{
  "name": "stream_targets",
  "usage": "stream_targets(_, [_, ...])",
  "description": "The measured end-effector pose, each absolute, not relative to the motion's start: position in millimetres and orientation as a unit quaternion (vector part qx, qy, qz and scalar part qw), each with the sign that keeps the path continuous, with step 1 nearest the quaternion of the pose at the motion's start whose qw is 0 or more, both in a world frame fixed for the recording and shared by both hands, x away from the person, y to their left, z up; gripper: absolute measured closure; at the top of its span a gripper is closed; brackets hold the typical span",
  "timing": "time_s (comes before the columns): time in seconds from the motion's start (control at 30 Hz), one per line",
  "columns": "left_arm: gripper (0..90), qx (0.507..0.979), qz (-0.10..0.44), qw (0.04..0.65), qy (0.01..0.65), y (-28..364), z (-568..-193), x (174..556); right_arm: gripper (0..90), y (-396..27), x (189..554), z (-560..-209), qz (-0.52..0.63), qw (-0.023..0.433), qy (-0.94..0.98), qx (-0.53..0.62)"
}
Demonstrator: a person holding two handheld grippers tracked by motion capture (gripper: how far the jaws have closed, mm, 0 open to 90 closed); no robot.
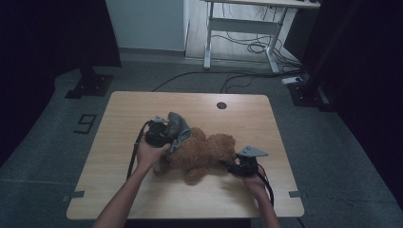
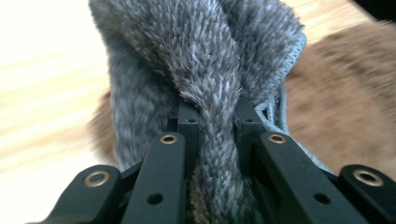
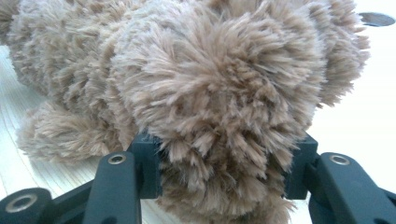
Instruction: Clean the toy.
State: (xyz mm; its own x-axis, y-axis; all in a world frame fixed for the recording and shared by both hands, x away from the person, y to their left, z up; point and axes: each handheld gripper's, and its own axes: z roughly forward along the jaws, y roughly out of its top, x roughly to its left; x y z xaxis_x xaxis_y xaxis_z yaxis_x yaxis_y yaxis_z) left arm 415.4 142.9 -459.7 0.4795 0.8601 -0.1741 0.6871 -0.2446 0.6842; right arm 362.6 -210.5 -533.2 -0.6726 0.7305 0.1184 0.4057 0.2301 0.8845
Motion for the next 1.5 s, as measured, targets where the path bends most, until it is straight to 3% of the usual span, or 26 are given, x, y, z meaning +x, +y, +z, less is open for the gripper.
stream_targets(0.27, [77.6, 0.763, 0.093, 0.357, 0.530, 180.1, -507.6, 403.9, 46.5, -211.8, 363.2, -534.3, 0.501, 0.158, 0.764, 0.375])
stream_targets(0.53, [77.7, 0.752, 0.123, 0.409, 0.502, 180.9, -462.2, 400.8, 46.4, -212.4, 363.7, -534.5, 0.502, 0.156, 0.761, 0.379])
stream_targets(0.8, [77.8, 0.790, 0.118, 0.452, 0.398, 95.9, -414.0, 385.4, 46.4, -212.4, 363.6, -534.7, 0.503, 0.156, 0.760, 0.381])
stream_targets(0.9, [77.8, 0.804, 0.104, 0.454, 0.370, 58.8, -417.9, 379.5, 46.4, -212.6, 363.8, -534.8, 0.504, 0.154, 0.760, 0.381])
stream_targets(1.07, [77.7, 0.837, 0.110, 0.394, 0.364, 21.9, -448.1, 386.4, 46.4, -213.2, 364.2, -534.8, 0.503, 0.155, 0.761, 0.378])
stream_targets(1.2, [78.0, 0.817, 0.093, 0.419, 0.384, 35.4, -457.1, 393.0, 46.5, -213.1, 364.5, -534.8, 0.502, 0.156, 0.762, 0.378])
stream_targets(1.5, [77.9, 0.794, 0.143, 0.419, 0.417, 92.0, -444.2, 390.8, 46.5, -213.2, 364.5, -535.0, 0.503, 0.156, 0.761, 0.379])
